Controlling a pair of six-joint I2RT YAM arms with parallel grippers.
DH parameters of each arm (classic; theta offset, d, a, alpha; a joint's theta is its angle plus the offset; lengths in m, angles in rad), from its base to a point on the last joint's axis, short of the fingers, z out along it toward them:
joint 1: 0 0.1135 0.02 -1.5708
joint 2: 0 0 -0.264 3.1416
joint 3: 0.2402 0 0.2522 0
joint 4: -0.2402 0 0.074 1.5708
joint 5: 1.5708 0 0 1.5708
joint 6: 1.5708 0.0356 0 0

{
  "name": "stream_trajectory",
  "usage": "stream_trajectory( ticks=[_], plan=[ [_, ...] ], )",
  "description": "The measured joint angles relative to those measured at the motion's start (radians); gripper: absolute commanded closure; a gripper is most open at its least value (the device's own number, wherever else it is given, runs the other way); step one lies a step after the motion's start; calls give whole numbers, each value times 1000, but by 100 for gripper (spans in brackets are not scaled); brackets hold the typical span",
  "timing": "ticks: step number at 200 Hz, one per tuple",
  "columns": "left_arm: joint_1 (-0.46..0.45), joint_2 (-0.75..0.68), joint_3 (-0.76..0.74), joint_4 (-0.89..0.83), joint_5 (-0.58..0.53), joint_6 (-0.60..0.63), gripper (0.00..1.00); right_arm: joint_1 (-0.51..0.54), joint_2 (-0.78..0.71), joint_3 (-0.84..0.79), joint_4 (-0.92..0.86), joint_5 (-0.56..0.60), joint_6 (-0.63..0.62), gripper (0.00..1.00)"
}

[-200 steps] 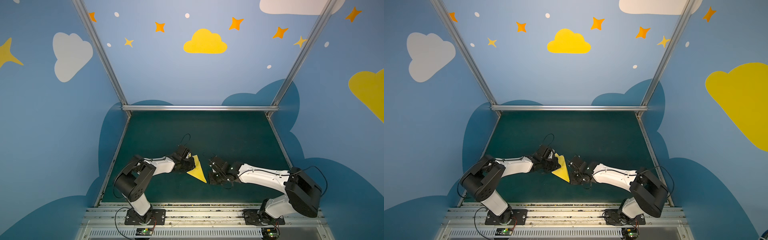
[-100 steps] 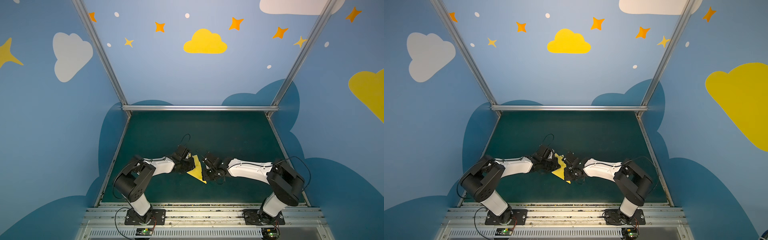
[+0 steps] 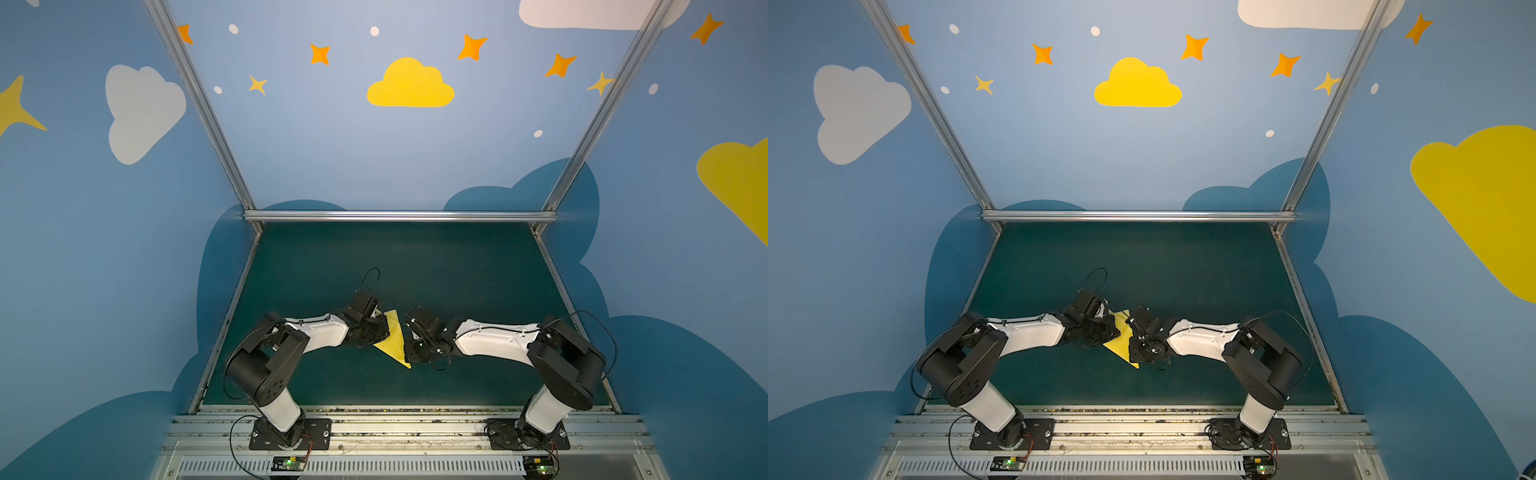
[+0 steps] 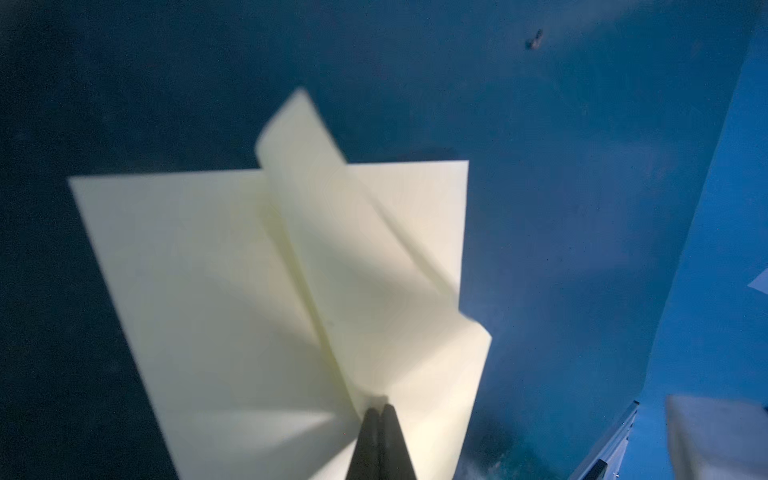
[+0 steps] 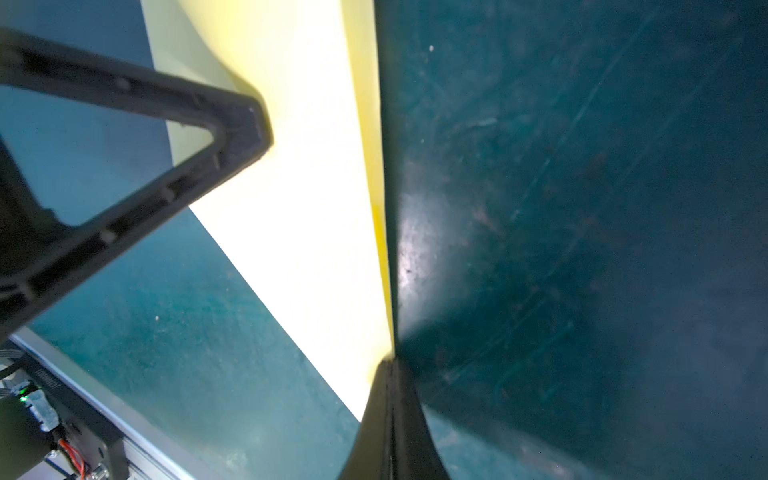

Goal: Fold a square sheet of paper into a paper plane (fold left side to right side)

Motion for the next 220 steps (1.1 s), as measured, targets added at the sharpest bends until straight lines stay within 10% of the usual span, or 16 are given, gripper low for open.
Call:
stream_trajectory(
  ticks=[81, 220],
  plan=[
    [-58, -153, -93, 32, 69, -47, 96, 5, -2, -4, 6, 8, 5, 100],
    [-148, 5, -91, 170, 80, -91, 97, 9, -1, -4, 5, 15, 5, 100]
  ],
)
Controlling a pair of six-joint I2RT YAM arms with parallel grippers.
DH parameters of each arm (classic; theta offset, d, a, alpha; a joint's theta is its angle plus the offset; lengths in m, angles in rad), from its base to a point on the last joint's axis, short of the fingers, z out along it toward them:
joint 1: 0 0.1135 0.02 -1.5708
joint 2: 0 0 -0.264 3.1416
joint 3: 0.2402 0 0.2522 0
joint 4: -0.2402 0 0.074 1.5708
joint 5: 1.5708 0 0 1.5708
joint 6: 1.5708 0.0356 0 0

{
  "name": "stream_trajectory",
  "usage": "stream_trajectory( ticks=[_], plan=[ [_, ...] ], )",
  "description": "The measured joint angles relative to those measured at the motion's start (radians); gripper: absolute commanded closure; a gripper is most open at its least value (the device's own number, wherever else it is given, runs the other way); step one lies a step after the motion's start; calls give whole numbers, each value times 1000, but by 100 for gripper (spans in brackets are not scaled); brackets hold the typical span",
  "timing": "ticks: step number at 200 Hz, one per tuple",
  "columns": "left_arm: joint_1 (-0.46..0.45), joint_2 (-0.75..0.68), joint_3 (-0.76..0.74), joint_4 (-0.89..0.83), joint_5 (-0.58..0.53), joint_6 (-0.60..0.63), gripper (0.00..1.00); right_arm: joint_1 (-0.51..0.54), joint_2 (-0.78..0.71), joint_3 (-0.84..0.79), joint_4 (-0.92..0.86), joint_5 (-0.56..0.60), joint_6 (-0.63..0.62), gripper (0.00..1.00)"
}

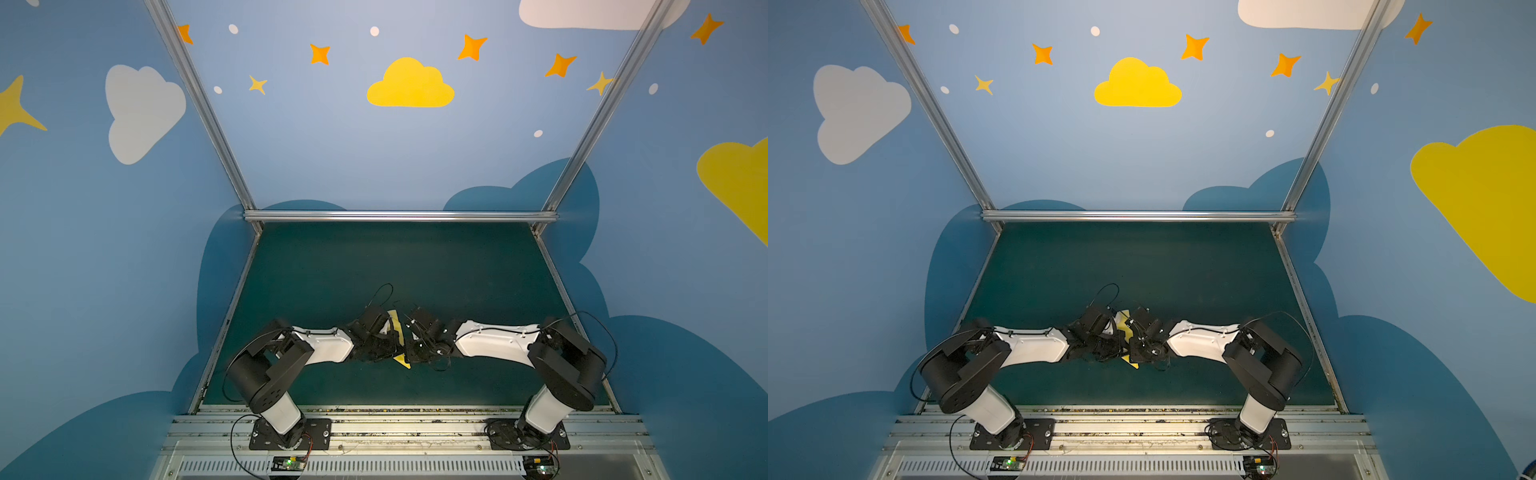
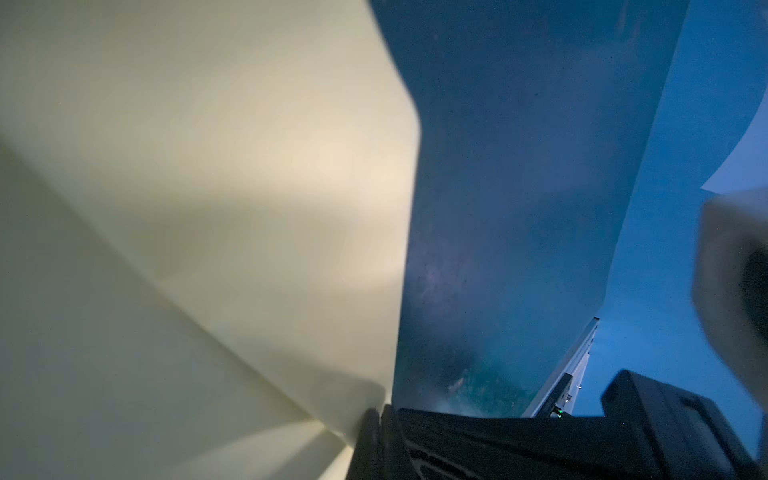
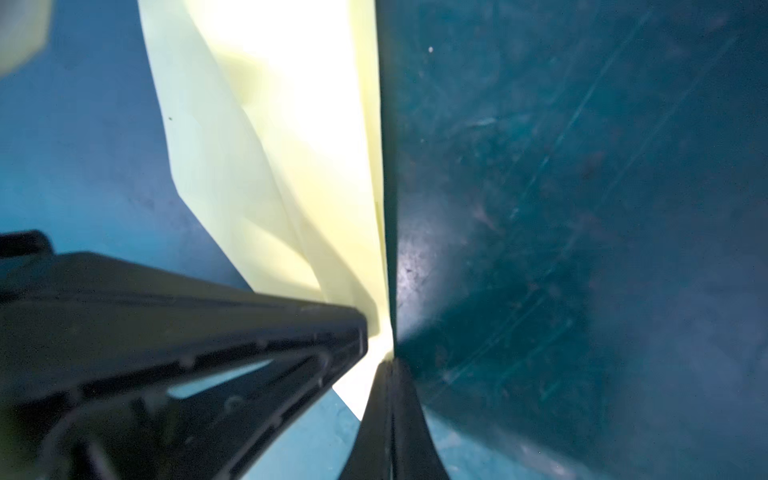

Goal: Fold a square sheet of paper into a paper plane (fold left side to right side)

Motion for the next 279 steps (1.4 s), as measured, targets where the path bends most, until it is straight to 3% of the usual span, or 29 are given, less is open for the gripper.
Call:
stream_trajectory(
  ticks=[70, 279],
  plan=[
    [0, 4, 8, 3, -67, -9, 96, 0, 0, 9, -14, 0, -4, 100],
    [-1, -5, -42, 87, -81, -63, 97, 17, -4, -2, -6, -23, 49, 100]
  ],
)
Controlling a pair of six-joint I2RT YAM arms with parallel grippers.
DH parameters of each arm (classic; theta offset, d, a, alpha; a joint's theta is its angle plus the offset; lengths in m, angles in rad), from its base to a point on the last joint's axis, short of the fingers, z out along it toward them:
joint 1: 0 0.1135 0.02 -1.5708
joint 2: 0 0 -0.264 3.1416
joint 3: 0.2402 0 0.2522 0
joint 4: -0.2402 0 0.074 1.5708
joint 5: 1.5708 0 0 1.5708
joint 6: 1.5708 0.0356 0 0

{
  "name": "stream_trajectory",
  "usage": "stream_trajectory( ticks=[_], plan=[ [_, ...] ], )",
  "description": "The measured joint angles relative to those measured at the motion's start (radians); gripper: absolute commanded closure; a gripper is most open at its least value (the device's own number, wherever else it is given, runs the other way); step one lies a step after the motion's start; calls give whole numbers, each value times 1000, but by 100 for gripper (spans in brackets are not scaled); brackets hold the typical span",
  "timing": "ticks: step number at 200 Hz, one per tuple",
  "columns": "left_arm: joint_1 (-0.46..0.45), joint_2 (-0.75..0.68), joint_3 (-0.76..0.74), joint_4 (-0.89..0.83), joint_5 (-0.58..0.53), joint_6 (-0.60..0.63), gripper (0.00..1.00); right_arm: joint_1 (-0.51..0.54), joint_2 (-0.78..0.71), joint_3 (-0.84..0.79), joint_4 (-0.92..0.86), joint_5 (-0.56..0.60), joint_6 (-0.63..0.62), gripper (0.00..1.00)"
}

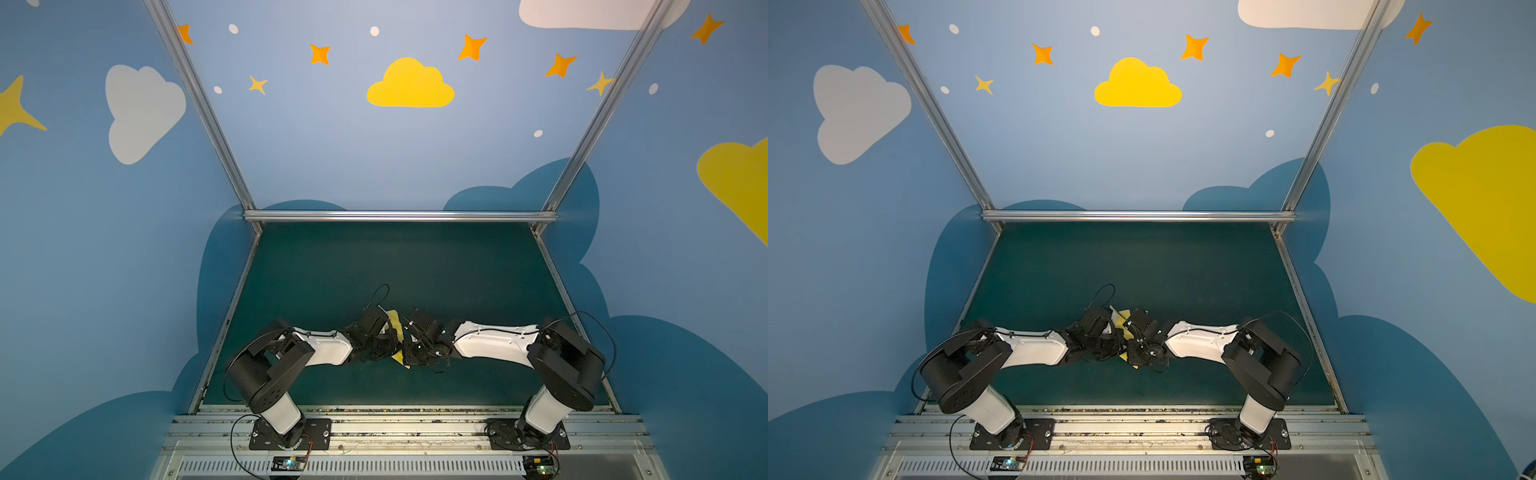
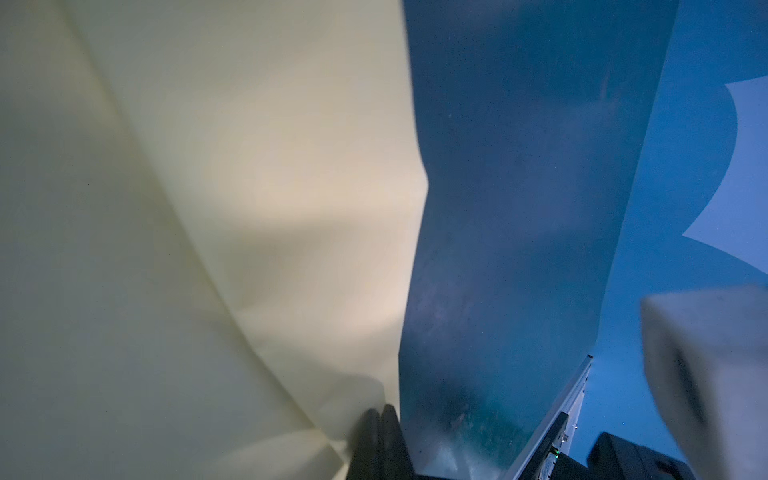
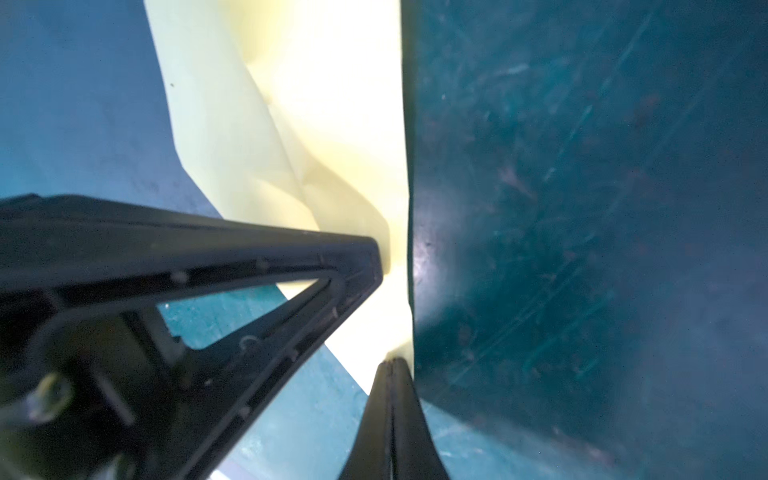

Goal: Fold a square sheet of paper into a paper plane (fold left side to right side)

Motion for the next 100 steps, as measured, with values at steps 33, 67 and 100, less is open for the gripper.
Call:
stream_trajectory(
  ticks=[33, 67, 100],
  plan=[
    [32, 0, 2, -6, 4, 5, 97, 0, -17, -34, 44, 0, 11, 100],
    [97, 3, 17, -31, 7, 28, 96, 0, -22, -44, 58, 1, 14, 100],
    [162, 22, 32, -32, 32, 49, 97, 0, -22, -45, 59, 1, 14, 100]
  ],
)
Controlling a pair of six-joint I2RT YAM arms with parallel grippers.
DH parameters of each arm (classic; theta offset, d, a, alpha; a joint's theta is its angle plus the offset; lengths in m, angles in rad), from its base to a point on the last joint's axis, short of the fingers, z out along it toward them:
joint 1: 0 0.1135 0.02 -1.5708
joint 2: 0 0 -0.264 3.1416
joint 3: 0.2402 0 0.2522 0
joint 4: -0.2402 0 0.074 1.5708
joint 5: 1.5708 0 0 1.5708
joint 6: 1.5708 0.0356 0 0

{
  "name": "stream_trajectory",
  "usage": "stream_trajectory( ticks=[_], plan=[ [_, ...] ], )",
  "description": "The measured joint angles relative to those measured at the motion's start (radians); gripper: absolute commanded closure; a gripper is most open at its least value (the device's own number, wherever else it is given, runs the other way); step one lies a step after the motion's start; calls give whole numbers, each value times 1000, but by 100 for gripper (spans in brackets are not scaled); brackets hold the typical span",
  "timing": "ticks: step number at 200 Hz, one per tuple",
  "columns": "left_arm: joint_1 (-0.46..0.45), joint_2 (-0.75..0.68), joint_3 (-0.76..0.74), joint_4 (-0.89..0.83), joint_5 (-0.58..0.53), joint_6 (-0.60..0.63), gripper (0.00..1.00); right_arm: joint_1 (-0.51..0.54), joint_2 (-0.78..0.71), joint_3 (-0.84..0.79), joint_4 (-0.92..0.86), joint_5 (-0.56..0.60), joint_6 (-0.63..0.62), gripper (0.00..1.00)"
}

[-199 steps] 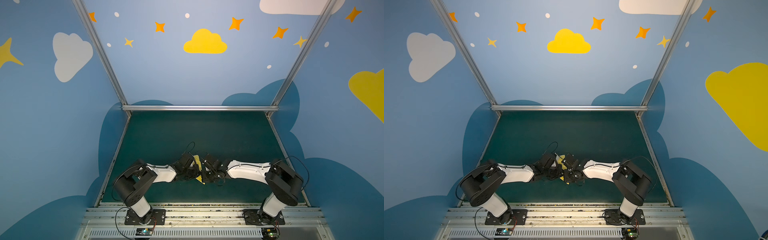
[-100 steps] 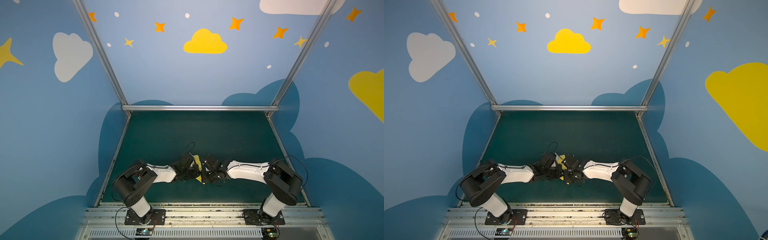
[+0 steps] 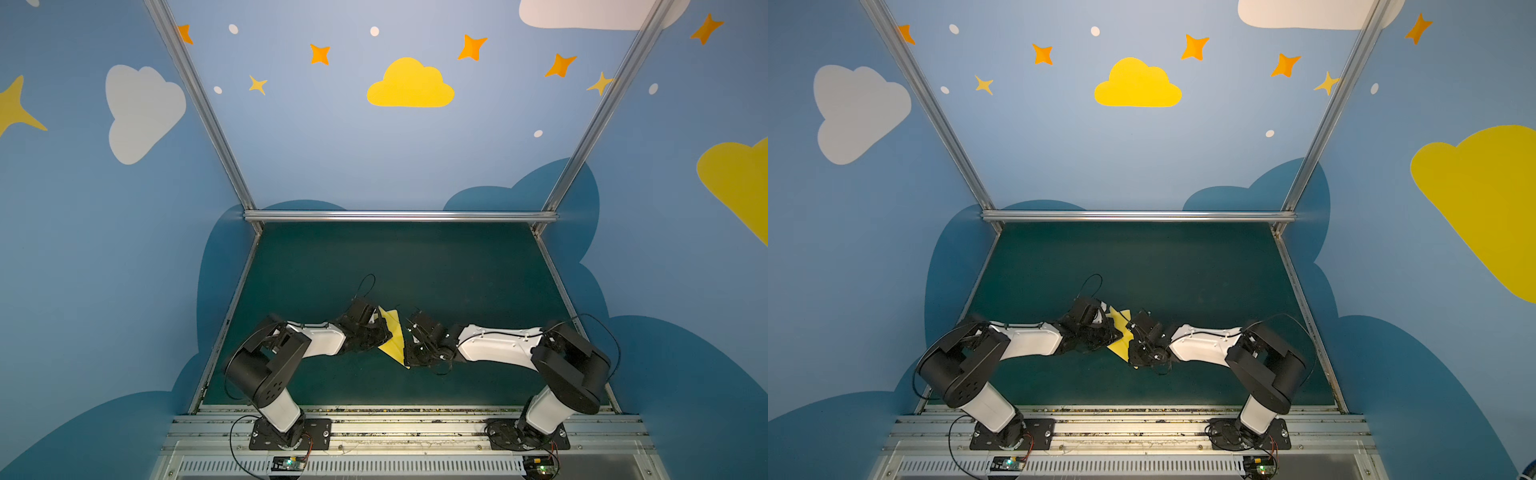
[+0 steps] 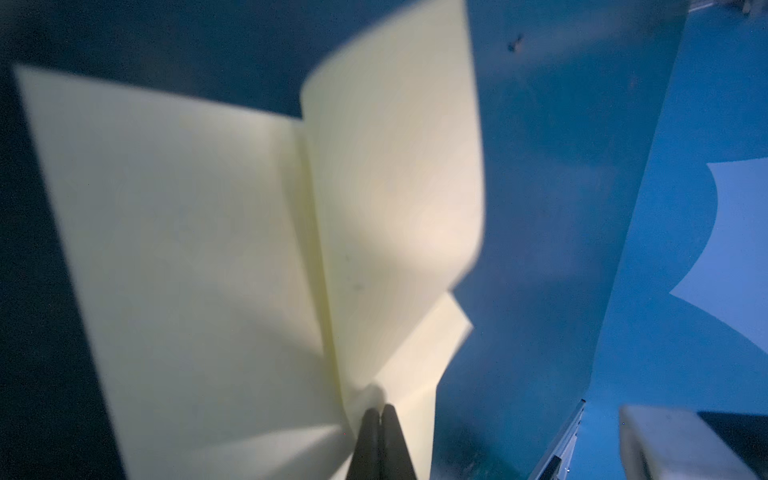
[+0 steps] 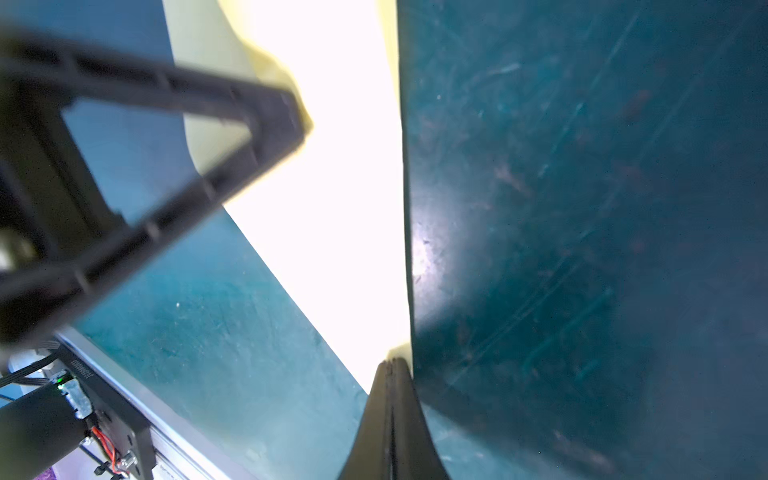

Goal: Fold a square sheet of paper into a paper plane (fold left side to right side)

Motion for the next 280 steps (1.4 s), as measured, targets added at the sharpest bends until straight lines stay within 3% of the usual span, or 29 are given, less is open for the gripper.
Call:
stream_trajectory(
  ticks=[137, 179, 217, 280],
  plan=[
    [294, 119, 74, 73, 119, 49, 96, 1, 3, 3, -1, 0, -1, 100],
    [363, 108, 135, -43, 72, 81, 96, 1, 11, 17, -19, -1, -13, 100],
    [316, -1, 145, -231, 51, 143, 97, 1, 21, 37, -45, 0, -27, 100],
    [74, -126, 145, -381, 77, 221, 96, 12, 65, 108, -119, 18, -49, 100]
  ],
)
